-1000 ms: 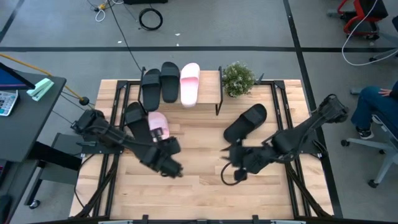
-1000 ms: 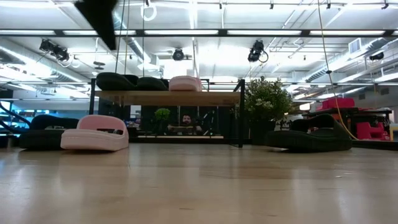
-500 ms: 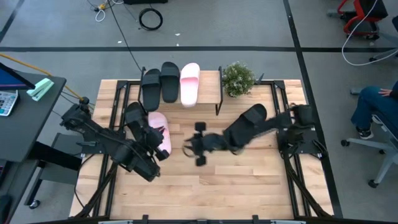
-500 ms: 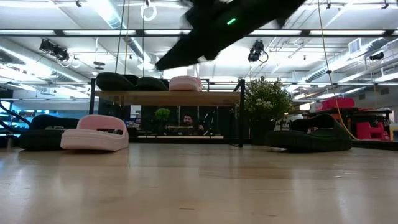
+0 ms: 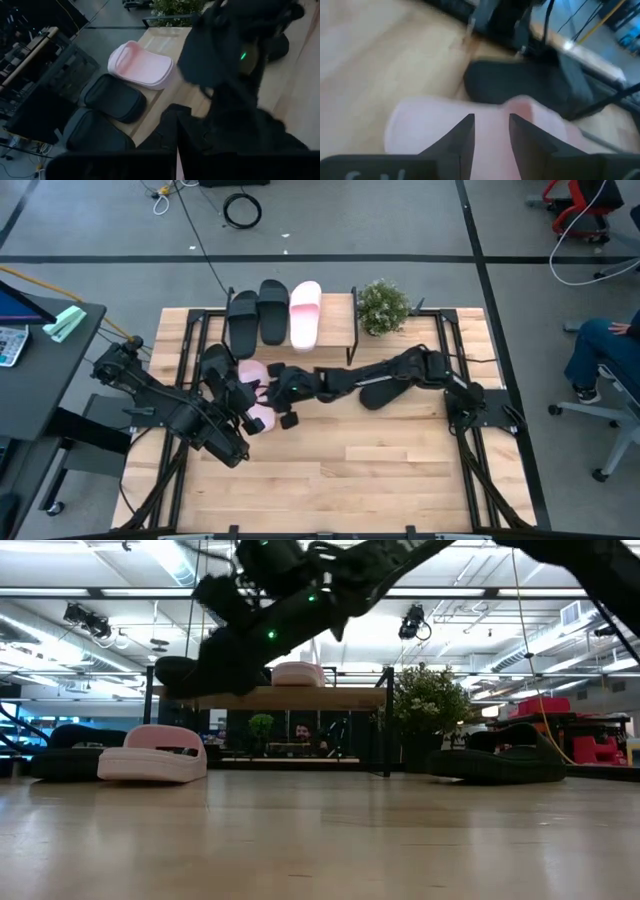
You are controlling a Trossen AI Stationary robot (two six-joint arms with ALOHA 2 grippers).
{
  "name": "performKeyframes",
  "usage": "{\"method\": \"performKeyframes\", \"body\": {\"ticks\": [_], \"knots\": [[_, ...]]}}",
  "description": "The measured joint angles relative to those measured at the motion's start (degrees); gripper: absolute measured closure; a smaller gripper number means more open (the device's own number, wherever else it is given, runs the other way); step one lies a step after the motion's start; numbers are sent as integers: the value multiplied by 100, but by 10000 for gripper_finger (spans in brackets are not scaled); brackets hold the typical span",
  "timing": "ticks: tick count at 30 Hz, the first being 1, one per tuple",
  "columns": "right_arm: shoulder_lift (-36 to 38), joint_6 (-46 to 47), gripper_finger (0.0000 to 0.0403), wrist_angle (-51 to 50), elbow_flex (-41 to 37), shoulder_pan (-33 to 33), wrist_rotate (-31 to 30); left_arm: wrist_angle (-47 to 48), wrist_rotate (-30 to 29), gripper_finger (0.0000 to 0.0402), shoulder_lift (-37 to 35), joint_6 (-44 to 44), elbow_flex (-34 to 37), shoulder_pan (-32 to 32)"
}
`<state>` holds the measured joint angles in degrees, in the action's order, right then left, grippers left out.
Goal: Pick and place slides into the shelf
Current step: Put the pink slipper on the shelf
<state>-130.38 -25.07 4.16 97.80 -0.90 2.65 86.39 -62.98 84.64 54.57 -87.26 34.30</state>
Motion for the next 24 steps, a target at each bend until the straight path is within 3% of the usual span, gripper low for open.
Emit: {"method": "performKeyframes", "body": {"ticks": [7, 14, 24], "knots": [[-615, -662, 241, -439, 745, -193, -602, 24, 0, 386, 0, -15, 0, 0], [-715, -638, 217, -364, 773, -511, -633, 9, 4, 383, 2, 26, 0, 0], [-759, -643, 242, -432, 775, -692, -213, -67, 13, 390, 7, 28, 0, 0]]}}
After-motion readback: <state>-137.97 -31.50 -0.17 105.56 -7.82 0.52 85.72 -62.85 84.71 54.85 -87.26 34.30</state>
